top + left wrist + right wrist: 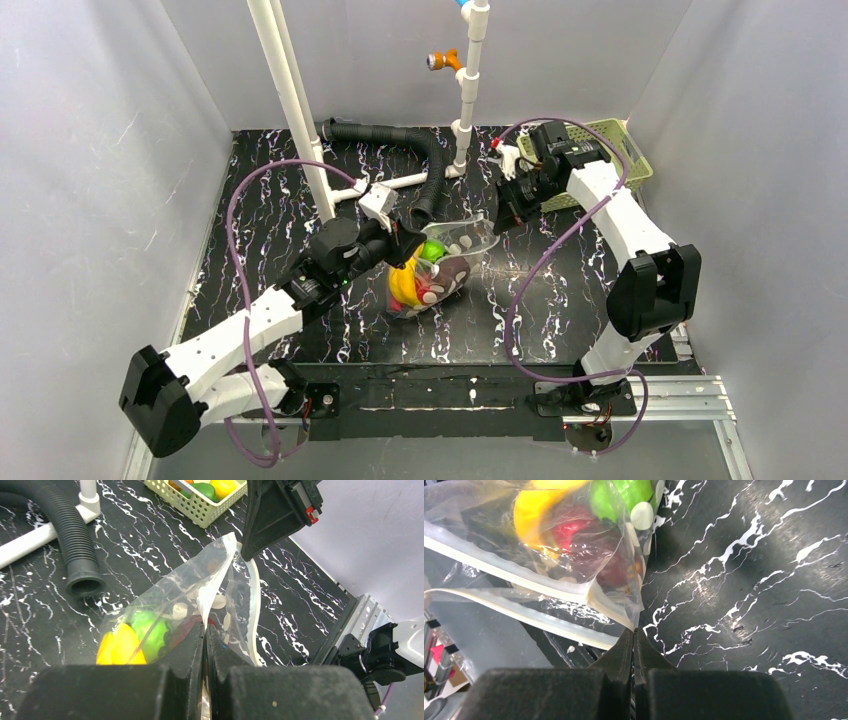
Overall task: Open the zip-top bag and remove the fake food
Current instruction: Adjust the zipper food storage bag at the center of the board, then pick up the fake fruit from the zipper food storage bag.
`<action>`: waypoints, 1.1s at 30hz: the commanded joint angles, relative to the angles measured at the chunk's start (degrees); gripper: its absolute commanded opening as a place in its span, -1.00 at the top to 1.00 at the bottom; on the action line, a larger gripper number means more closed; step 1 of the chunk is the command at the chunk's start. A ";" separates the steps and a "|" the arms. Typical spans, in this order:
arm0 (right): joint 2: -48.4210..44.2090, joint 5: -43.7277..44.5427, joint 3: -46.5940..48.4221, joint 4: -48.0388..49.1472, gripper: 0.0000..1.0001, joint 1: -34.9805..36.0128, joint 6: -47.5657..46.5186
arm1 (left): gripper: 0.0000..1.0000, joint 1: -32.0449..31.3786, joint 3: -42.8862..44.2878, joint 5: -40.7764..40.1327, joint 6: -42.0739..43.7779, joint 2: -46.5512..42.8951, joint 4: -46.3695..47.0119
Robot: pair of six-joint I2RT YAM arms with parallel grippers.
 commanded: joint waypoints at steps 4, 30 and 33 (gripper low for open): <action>-3.08 -7.53 -4.88 -2.24 0.93 -0.93 -5.27 | 1.00 0.33 1.43 5.56 -4.13 4.69 6.99; -14.58 -15.51 -14.28 14.96 0.16 6.70 -11.07 | 1.00 -1.88 1.95 9.35 -9.57 8.99 11.46; -14.21 -13.70 -16.95 21.38 0.12 9.74 -10.27 | 1.00 -2.04 1.62 8.97 -9.90 8.91 11.86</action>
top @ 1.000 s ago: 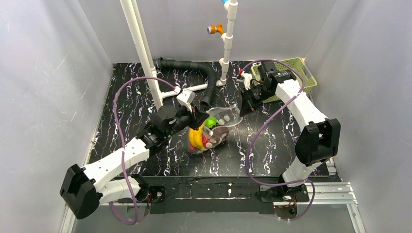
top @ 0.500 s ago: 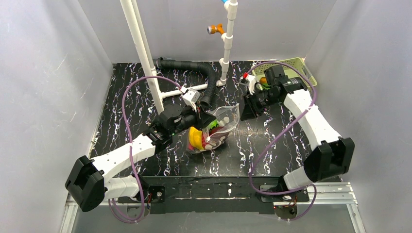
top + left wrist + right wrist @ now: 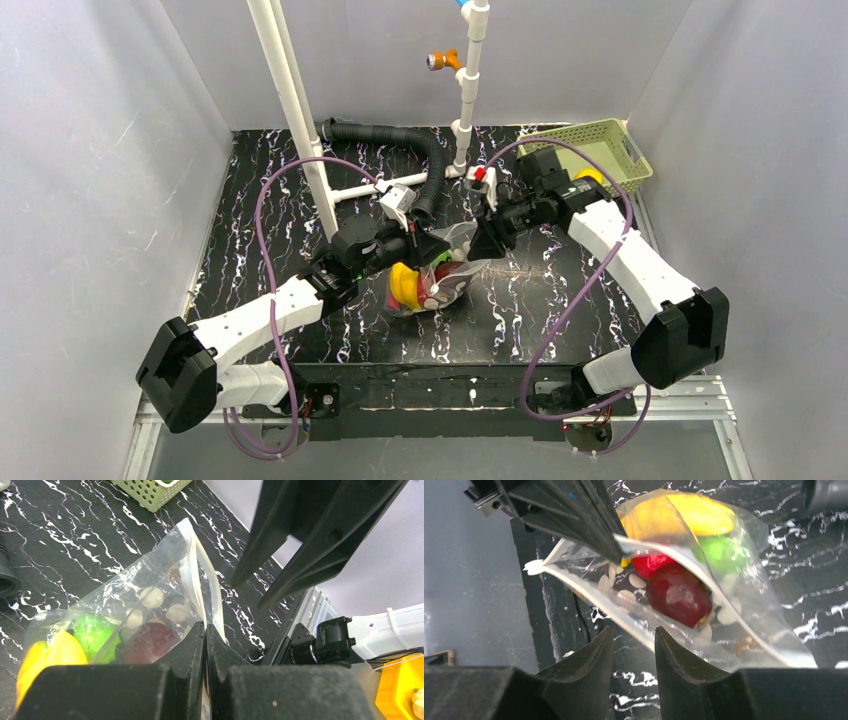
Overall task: Open the zip-top bag and remove the fake food
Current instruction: Pick up the fake fruit from the zipper food storage bag.
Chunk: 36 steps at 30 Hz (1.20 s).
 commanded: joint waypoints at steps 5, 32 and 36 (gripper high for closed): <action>0.53 8.71 -10.02 22.61 0.12 7.19 3.08 | 1.00 -0.62 1.33 -0.18 -0.85 -0.96 2.47; 3.96 17.56 -20.17 34.24 -0.42 10.89 10.15 | 1.00 -1.44 -2.56 -1.68 -2.88 -0.25 7.12; 2.95 17.48 -21.46 34.09 -0.49 10.84 9.13 | 1.00 -1.52 -3.52 -1.82 -2.97 -0.33 7.54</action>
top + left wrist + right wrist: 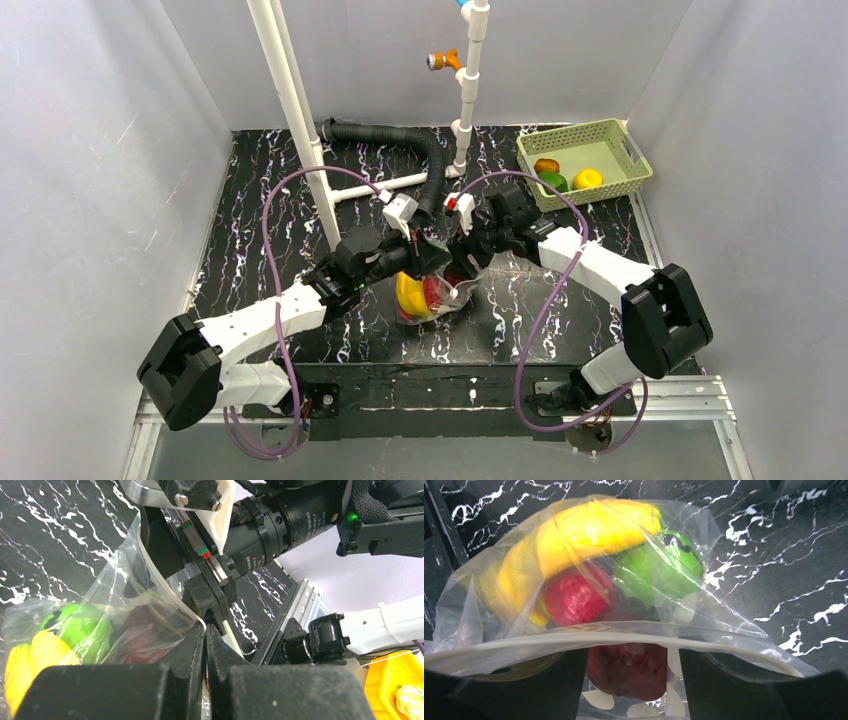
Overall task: Open the zip-top bag and remove the fake food
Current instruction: Pick up the fake fruit from the zipper food storage bag.
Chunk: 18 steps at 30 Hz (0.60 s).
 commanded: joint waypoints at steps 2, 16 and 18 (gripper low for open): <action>-1.98 -1.92 -1.70 -0.60 -0.54 1.25 -2.62 | 1.00 -0.12 -0.60 -0.99 0.15 -0.94 4.69; -5.74 -19.46 0.33 -9.09 -0.57 -2.05 -10.68 | 1.00 -0.17 -4.36 1.98 -0.56 -0.89 7.06; -4.61 -22.68 -0.38 -9.19 -0.53 -1.98 -10.72 | 1.00 -0.11 -4.36 2.08 -0.47 -0.97 7.15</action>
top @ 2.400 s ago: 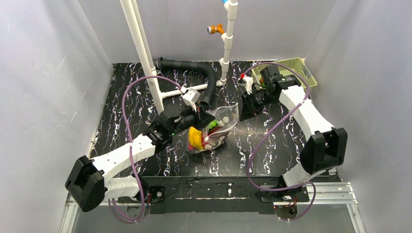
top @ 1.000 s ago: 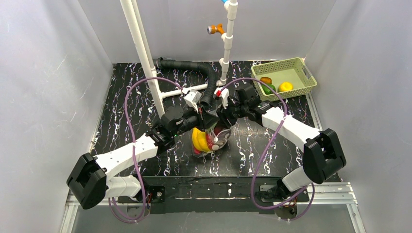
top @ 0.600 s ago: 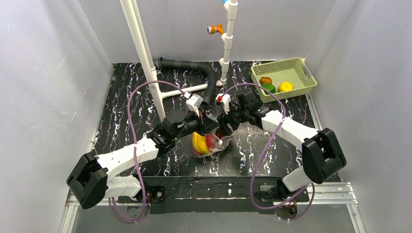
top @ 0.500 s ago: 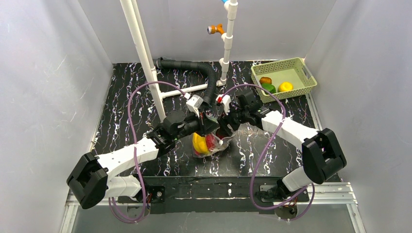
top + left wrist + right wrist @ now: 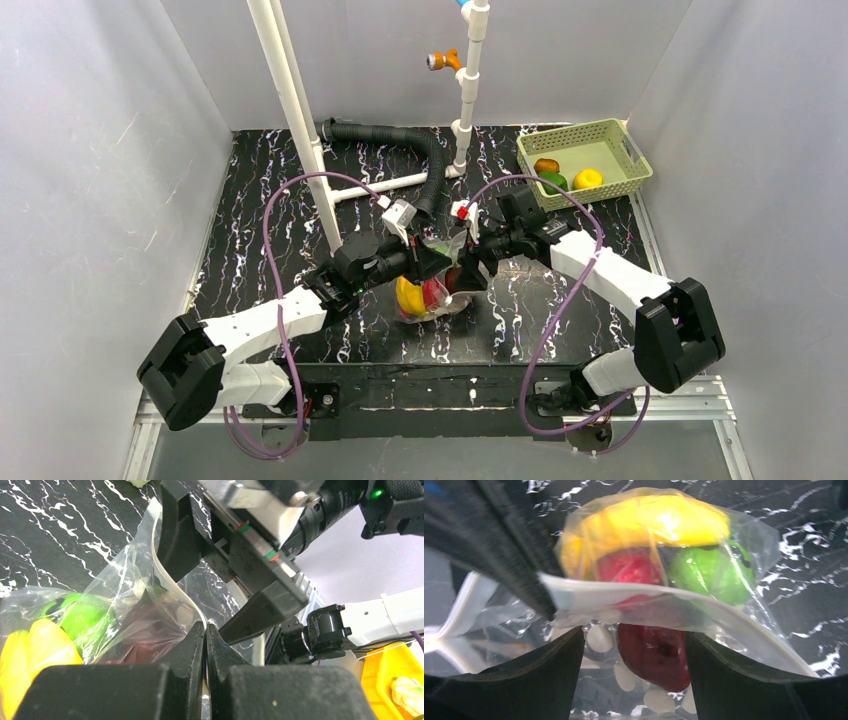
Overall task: Open the zip-top bag and remove the fake food
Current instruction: Pick up the fake fruit from the zipper food storage bag.
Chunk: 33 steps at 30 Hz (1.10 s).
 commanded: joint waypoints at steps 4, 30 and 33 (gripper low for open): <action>3.58 -6.05 0.89 -2.24 -0.50 0.01 0.17 | 1.00 0.05 -0.99 0.58 0.33 -1.39 2.66; 9.30 7.96 2.49 -5.59 -0.68 3.13 -3.00 | 1.00 0.05 -7.97 5.20 0.70 0.49 9.48; 10.16 9.35 2.92 -6.80 -0.69 4.37 -4.44 | 1.00 0.05 -8.78 5.64 1.51 0.37 8.91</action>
